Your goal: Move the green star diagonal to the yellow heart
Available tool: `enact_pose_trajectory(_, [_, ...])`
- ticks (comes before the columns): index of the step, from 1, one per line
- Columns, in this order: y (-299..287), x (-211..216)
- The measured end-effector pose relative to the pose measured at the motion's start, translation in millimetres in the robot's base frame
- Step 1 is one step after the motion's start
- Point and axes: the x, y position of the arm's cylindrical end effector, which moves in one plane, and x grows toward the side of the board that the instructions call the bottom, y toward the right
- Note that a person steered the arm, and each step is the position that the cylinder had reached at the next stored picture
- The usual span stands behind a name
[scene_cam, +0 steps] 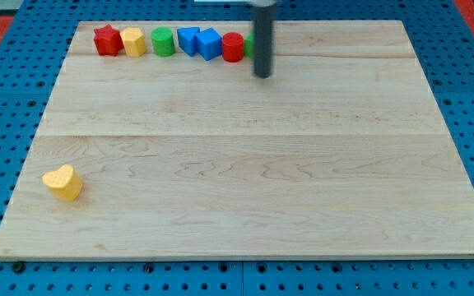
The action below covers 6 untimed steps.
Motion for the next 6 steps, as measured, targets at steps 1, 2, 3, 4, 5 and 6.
enact_pose_trajectory(1, [69,-69])
enact_pose_trajectory(2, [22,-66])
enact_pose_trajectory(3, [-42,-55])
enact_pose_trajectory(4, [-44,-65])
enact_pose_trajectory(5, [-81,-27])
enact_pose_trajectory(6, [-125,6])
